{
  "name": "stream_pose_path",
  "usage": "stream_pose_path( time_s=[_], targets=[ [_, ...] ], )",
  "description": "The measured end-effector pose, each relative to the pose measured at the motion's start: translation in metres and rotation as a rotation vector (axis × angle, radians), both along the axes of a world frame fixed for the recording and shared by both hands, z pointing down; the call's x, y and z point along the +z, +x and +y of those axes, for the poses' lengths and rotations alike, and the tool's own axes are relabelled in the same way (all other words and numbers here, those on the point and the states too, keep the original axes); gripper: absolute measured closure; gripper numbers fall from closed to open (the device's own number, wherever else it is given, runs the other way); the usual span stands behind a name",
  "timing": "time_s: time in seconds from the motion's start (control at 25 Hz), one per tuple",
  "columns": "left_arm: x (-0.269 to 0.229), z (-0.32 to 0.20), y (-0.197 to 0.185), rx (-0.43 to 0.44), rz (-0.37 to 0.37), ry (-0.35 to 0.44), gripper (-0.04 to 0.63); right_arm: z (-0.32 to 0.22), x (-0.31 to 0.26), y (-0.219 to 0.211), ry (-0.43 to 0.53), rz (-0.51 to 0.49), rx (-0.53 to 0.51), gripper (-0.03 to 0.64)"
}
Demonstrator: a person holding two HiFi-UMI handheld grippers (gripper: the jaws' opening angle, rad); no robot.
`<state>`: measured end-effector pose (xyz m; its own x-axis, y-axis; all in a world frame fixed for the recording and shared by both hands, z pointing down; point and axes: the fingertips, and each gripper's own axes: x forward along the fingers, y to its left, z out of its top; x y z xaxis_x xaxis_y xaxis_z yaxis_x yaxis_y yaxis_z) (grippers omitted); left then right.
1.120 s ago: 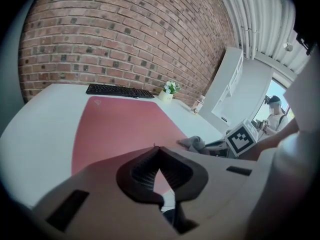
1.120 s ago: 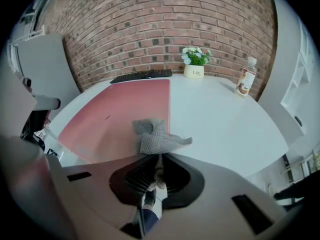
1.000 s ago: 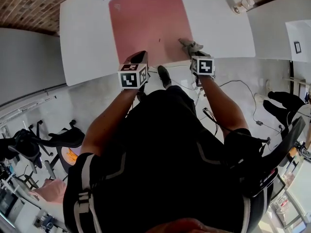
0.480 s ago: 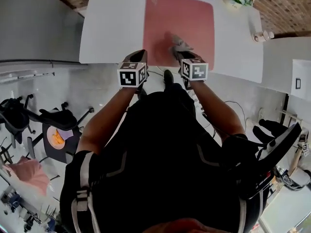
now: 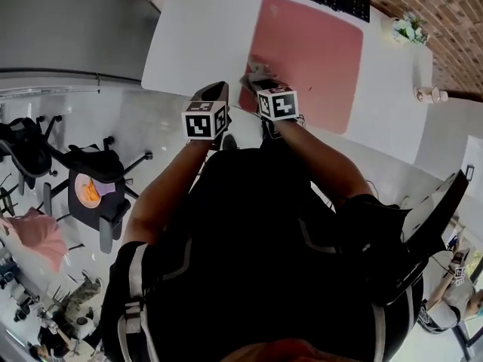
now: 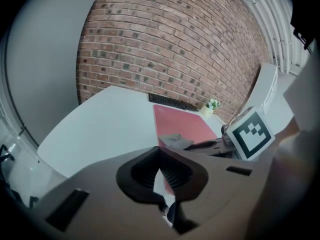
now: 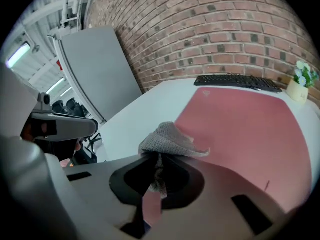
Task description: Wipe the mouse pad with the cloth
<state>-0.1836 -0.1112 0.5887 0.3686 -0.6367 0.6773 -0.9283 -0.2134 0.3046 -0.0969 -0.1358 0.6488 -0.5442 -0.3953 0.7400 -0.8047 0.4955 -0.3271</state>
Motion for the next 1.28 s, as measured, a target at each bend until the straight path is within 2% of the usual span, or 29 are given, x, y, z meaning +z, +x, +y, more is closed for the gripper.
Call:
stream_pose_path(
  time_s=[0.16, 0.32, 0.64, 0.92, 1.12, 1.28],
  targets=[
    [0.01, -0.009, 0.003, -0.015, -0.009, -0.034, 0.597, -0.005, 0.011, -0.012, -0.029, -0.017, -0.031, 0.58],
    [0.015, -0.014, 0.018, 0.009, -0.008, -0.052, 0.595, -0.007, 0.018, -0.002, -0.039, 0.006, -0.031, 0.58],
    [0.022, -0.02, 0.06, 0.101, 0.026, -0.076, 0.597, -0.012, 0.029, 0.05, -0.059, 0.016, 0.088, 0.58],
    [0.026, -0.024, 0.091, 0.189, 0.013, -0.07, 0.596, -0.01, 0.031, 0.09, -0.064, 0.043, 0.16, 0.58],
    [0.024, -0.034, 0.11, 0.233, 0.036, -0.068, 0.596, -0.011, 0.033, 0.12, -0.063, 0.075, 0.193, 0.58],
    [0.026, -0.036, 0.13, 0.294, 0.032, -0.064, 0.596, -0.008, 0.034, 0.152, -0.08, 0.088, 0.292, 0.58]
  ],
)
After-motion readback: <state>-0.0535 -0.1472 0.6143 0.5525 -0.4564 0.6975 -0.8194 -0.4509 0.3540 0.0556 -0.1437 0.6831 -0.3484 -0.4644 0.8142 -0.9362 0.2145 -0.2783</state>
